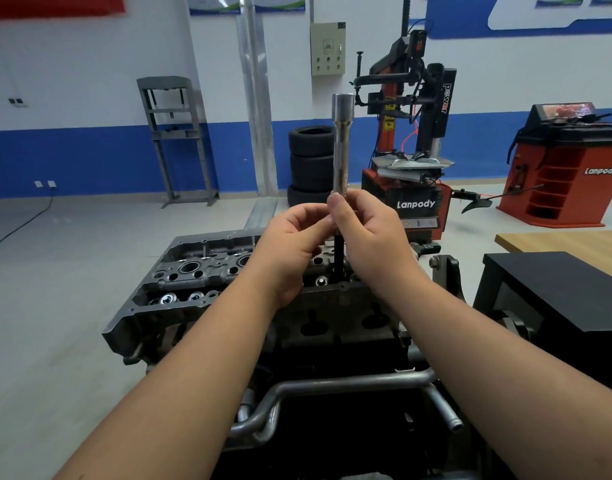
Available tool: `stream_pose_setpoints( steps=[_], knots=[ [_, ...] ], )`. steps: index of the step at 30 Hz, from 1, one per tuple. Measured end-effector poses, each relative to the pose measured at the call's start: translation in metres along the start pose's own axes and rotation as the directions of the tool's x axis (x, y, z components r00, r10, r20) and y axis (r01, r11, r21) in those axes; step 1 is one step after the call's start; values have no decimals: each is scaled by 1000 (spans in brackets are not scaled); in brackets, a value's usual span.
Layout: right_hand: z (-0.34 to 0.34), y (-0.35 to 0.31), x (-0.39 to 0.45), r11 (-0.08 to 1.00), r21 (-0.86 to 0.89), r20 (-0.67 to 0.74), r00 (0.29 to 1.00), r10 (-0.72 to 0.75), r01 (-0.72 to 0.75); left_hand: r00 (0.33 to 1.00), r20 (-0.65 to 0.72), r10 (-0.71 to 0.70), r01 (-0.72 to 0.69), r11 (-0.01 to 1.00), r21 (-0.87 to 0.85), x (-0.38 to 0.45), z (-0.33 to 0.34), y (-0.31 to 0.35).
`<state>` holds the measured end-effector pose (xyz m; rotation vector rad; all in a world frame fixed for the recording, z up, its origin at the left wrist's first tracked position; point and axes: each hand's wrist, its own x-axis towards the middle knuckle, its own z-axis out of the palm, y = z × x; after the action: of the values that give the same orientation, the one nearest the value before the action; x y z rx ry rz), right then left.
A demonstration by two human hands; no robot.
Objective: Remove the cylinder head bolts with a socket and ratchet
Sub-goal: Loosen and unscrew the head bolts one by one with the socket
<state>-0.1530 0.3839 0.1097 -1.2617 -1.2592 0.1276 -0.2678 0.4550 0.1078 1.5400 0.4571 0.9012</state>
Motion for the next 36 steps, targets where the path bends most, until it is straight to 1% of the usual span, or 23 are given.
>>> stream_pose_setpoints(
  steps=[5, 8, 11, 16, 21, 26, 30, 33, 36],
  knots=[
    [-2, 2, 0, 999, -33, -41, 999, 4, -5, 1000, 14, -11, 11, 1000, 17, 1, 0, 0],
    [-3, 2, 1, 999, -32, -26, 1000, 16, -17, 999, 42, -30, 30, 1000, 2, 1, 0, 1],
    [-3, 2, 1, 1000, -26, -25, 1000, 2, -3, 999, 44, -32, 33, 999, -2, 1, -1, 1],
    [-1, 0, 1, 1000, 6, 12, 1000, 22, -22, 1000, 17, 15, -15, 1000, -22, -2, 0, 0],
    [-2, 2, 1, 1000, -19, -5, 1000, -1, 1, 998, 54, 14, -13, 1000, -18, -1, -1, 1],
    [-3, 2, 2, 1000, 1, -29, 999, 27, -27, 999, 43, -19, 20, 1000, -22, 1, -1, 0],
    [-1, -1, 1, 999, 37, 8, 1000, 29, -30, 1000, 30, 7, -7, 1000, -14, -1, -1, 0],
    [-1, -1, 0, 1000, 21, 15, 1000, 17, -17, 1000, 18, 16, -16, 1000, -16, -1, -1, 0],
    [-2, 0, 0, 1000, 4, -6, 1000, 11, -11, 999, 34, -3, 3, 1000, 5, 1, -1, -1]
  ],
)
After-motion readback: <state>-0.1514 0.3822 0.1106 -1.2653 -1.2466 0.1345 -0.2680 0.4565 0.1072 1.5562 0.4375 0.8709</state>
